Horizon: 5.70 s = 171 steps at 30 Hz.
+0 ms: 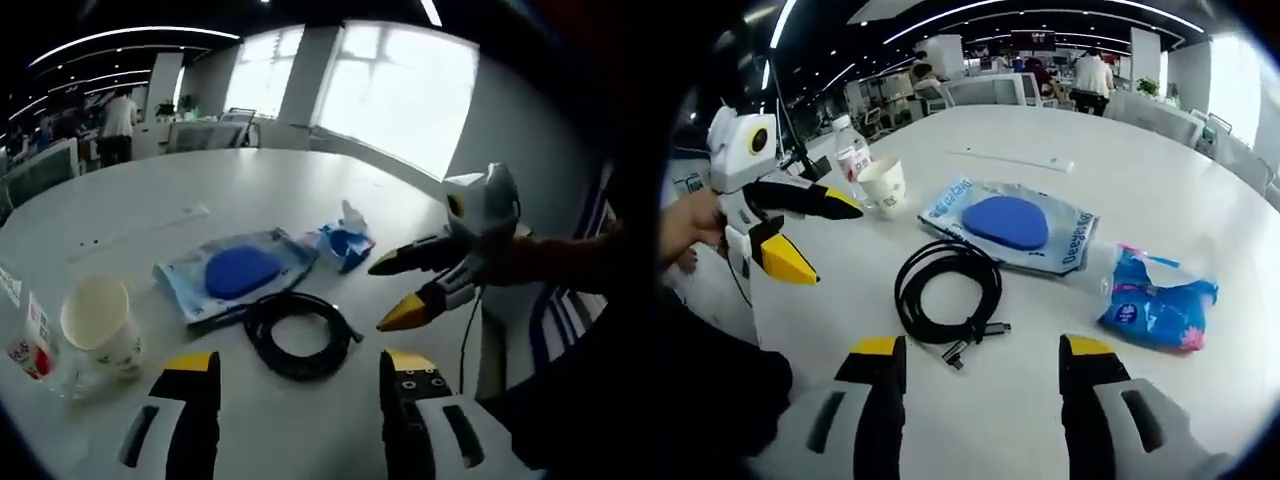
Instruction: Arrange the tabletop items into an orderly group along one side of the table until the central work area is clear of visible clutter.
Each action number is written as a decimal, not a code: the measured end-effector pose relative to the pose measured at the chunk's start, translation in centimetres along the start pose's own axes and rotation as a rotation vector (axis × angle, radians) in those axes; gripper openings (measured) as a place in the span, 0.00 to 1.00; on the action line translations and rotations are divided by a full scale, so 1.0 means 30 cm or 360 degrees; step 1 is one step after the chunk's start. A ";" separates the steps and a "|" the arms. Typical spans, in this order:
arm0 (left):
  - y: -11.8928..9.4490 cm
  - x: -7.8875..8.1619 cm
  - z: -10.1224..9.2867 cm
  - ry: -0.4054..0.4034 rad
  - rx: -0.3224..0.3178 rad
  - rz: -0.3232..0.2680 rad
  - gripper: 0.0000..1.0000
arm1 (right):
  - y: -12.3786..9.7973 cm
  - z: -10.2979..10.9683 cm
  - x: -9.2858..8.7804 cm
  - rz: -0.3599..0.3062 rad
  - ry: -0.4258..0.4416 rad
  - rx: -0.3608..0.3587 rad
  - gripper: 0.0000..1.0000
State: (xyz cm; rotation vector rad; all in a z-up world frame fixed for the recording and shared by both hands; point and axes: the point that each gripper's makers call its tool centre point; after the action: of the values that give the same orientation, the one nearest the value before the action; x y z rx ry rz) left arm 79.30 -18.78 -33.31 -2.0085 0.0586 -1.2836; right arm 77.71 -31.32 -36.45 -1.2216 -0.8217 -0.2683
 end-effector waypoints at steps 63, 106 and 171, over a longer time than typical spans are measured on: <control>0.080 -0.048 0.003 -0.0366 -0.0008 0.0265 0.04 | 0.071 0.045 0.052 -0.0095 0.0428 -0.0195 0.04; 0.297 0.002 -0.317 -0.0241 -0.0232 0.0369 0.05 | -0.152 -0.196 -0.161 0.0000 0.0526 -0.0465 0.04; 0.133 -0.020 -0.006 -0.0212 0.0290 0.0166 0.69 | -0.098 -0.217 -0.023 -0.0169 0.0355 -0.0466 0.40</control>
State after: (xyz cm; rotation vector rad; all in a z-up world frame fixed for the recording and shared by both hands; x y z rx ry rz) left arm 80.20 -21.53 -36.12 -1.9033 -0.0158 -1.0490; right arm 78.18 -38.42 -35.48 -1.3925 -0.6686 -0.6172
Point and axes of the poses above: the point that each gripper's makers call its tool centre point, and the gripper's own axes: y roughly forward along the fingers, z roughly to its left, x roughly out of its top, and after that the axes turned 1 degree about -x, right-handed
